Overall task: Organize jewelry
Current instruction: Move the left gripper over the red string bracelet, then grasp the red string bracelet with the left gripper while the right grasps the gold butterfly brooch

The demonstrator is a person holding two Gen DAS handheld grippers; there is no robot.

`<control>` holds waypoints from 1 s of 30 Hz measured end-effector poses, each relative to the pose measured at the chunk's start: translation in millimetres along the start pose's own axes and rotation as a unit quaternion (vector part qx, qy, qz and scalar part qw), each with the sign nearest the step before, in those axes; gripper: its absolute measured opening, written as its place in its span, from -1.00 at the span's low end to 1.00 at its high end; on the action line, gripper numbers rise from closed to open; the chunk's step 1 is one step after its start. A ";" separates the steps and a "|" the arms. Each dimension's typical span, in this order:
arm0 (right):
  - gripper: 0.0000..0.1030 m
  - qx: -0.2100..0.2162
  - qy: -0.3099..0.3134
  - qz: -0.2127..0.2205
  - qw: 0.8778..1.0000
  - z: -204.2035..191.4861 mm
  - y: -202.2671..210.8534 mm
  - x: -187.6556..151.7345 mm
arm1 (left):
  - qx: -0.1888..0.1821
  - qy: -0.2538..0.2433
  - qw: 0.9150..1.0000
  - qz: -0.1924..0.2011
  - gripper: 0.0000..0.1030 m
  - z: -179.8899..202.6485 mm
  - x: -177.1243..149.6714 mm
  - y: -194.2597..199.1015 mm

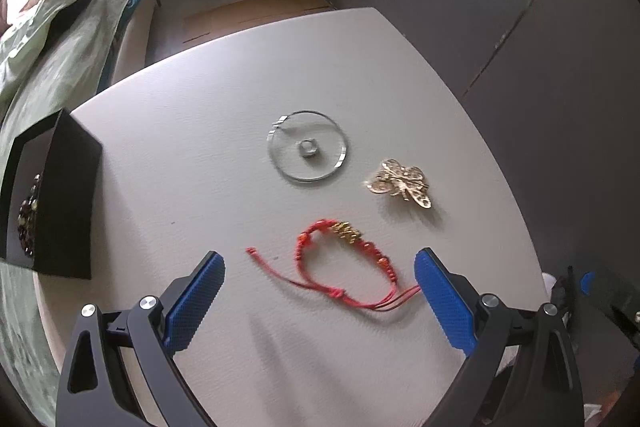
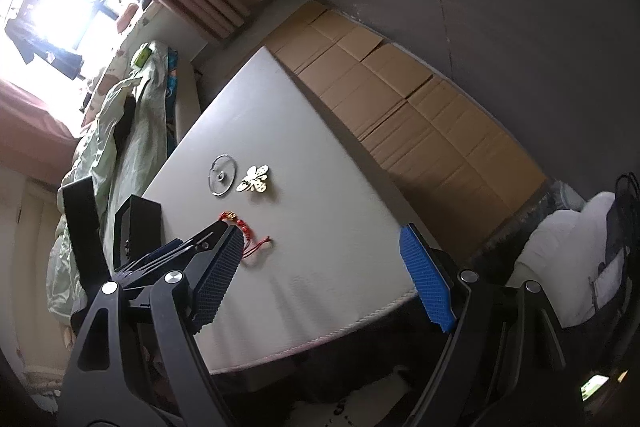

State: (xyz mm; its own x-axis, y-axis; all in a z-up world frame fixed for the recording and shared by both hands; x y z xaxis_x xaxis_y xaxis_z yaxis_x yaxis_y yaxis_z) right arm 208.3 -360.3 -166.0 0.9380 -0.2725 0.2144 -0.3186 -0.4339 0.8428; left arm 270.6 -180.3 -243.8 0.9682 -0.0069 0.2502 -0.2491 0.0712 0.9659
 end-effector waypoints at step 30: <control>0.56 0.006 0.030 -0.048 0.998 -51.9 -57.9 12.0 | -0.059 0.037 0.997 0.025 -1.00 -91.0 -0.6 43.3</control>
State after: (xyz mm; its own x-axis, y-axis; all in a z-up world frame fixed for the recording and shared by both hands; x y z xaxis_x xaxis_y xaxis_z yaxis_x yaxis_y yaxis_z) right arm 245.1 -293.8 -186.6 0.9707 -0.1774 0.1621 -0.2279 -0.4653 0.8553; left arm 261.5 -86.4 -208.3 0.9550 0.0737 0.2872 -0.2961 0.1869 0.9367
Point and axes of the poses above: each gripper's, at about its wrist camera, not at the fingertips, and y roughly against the way its jaws point, z to its right, x to its top, the point moved 9 cm from there along -y, roughly the way its jaws point, and after that the axes turned 7 degrees about -z, right-handed, at the moved point
